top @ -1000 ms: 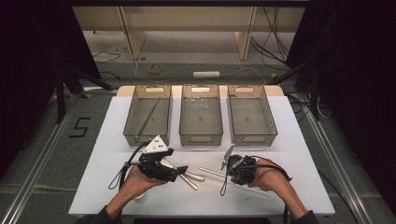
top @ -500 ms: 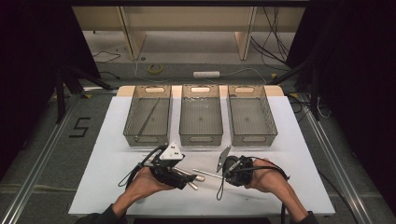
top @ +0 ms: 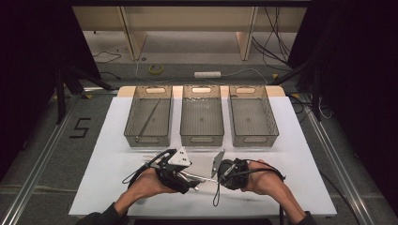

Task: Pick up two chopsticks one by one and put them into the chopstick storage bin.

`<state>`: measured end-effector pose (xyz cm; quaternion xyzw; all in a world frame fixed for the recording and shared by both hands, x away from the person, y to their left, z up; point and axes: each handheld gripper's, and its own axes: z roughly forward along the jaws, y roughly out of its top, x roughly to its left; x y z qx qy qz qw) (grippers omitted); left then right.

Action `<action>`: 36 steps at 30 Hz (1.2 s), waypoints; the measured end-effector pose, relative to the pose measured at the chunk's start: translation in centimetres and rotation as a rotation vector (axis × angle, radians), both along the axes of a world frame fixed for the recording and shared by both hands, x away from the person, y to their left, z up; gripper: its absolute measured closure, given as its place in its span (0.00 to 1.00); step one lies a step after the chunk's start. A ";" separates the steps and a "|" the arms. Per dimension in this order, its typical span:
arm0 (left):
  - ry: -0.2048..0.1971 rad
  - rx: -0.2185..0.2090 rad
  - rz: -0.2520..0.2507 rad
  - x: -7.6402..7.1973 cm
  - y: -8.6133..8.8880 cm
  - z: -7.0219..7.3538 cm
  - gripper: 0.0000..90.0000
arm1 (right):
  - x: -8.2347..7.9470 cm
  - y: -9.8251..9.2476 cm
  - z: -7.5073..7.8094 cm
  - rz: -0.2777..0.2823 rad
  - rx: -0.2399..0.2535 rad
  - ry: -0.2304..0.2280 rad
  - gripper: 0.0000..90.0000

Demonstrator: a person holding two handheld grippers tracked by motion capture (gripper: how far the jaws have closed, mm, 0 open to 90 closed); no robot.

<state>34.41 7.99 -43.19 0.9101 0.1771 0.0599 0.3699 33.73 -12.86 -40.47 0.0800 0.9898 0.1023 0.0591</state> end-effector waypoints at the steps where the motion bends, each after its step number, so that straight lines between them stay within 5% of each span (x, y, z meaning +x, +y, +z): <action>1: -0.003 0.005 -0.013 0.0 -0.1 0.0 0.34 | 0.0 0.1 0.0 0.012 0.000 -0.001 0.96; 9: -0.028 0.071 -0.093 -0.6 -1.4 -0.4 0.46 | -0.3 0.5 0.2 0.034 0.010 -0.010 0.96; 36: -0.064 0.129 -0.253 -1.4 -2.3 -0.3 0.87 | -0.8 0.7 0.2 0.103 0.003 0.009 0.96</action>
